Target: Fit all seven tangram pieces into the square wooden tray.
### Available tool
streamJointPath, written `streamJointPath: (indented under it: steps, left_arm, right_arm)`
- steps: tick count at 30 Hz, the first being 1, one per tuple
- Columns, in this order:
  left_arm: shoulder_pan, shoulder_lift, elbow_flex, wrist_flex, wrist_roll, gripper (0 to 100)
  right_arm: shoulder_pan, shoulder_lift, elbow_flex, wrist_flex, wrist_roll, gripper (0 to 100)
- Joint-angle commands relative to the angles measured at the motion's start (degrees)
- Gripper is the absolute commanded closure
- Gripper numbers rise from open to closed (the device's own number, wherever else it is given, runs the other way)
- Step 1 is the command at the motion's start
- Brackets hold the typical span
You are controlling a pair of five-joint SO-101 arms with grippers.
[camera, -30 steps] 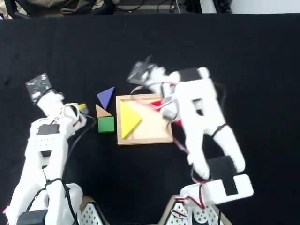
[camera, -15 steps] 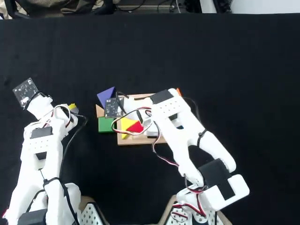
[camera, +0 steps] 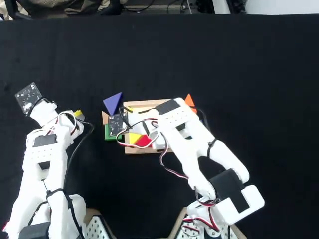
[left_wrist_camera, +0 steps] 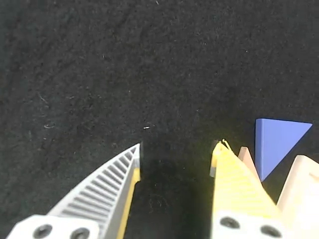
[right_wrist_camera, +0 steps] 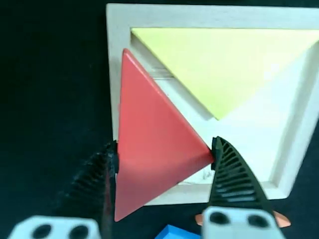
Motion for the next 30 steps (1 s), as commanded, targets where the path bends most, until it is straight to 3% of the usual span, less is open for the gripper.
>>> streamJointPath:
  steps: [1,9,25,27,30]
  left_arm:
    - [0.57,-0.18,-0.4,-0.97,0.18,77]
    - [0.57,-0.18,-0.4,-0.97,0.18,77]
    - [0.57,-0.18,-0.4,-0.97,0.18,77]
    - [0.57,-0.18,-0.4,-0.97,0.09,77]
    - [0.57,-0.18,-0.4,-0.97,0.09,77]
  right_arm:
    - [-0.79,-2.24,1.36,-3.08,0.44,85.3]
    - [-0.53,-2.33,2.33,-4.75,-2.02,70.2]
    - [0.53,-3.56,1.36,-4.22,-2.29,70.1]
    - [2.64,-5.41,-0.75,-4.22,-2.46,75.4]
    - [5.01,-7.87,-3.56,-5.27,-6.51,96.4]
